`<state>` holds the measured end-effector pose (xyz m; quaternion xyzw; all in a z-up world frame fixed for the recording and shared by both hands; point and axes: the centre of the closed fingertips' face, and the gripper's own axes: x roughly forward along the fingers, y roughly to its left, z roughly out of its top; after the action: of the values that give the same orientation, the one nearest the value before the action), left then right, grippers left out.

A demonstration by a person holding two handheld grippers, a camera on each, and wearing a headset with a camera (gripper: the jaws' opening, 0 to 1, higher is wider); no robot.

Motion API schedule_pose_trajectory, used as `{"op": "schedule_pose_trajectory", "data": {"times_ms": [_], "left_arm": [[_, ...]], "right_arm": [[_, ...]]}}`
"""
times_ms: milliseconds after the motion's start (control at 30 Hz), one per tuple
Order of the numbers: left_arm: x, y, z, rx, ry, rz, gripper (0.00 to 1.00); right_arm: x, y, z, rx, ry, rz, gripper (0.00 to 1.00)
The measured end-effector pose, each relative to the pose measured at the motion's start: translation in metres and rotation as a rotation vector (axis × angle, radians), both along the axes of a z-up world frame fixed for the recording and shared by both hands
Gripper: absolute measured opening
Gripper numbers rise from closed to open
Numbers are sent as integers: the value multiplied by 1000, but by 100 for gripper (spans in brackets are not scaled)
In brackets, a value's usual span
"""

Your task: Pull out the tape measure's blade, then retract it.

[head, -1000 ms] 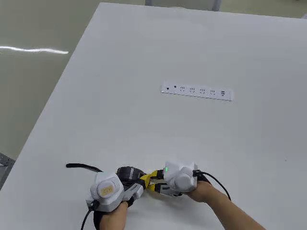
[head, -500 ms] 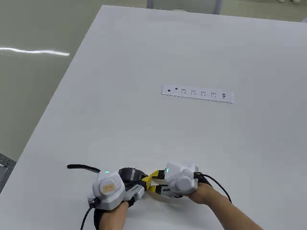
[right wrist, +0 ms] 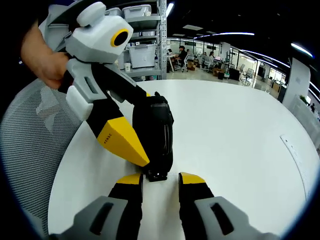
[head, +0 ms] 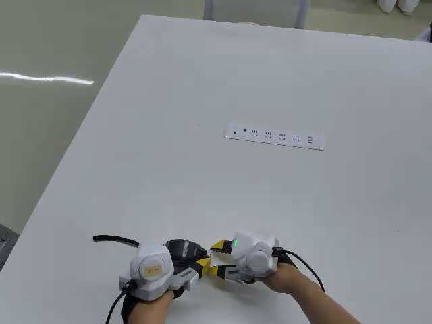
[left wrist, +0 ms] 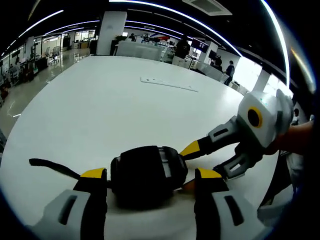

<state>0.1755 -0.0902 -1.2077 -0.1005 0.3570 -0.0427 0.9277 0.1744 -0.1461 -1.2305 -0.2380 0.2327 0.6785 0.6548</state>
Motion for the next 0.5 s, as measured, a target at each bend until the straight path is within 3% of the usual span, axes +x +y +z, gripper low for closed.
{"op": "schedule_pose_trajectory", "data": {"times_ms": [167,233,300,500], "left_arm": [[-3,2,7,33,-10,-74,73],[-3,-3,11,43,-33,-146,75],[-6,-4,15,79,-34,-196,77],[-13,-4,22,124,-43,-289,79]], "right_arm": [[1,-6,5,-5,-1,-31,30],[0,-8,8,-2,-7,-44,31],[-2,-10,12,-1,-8,-53,33],[-9,-19,20,-9,-20,-84,36]]}}
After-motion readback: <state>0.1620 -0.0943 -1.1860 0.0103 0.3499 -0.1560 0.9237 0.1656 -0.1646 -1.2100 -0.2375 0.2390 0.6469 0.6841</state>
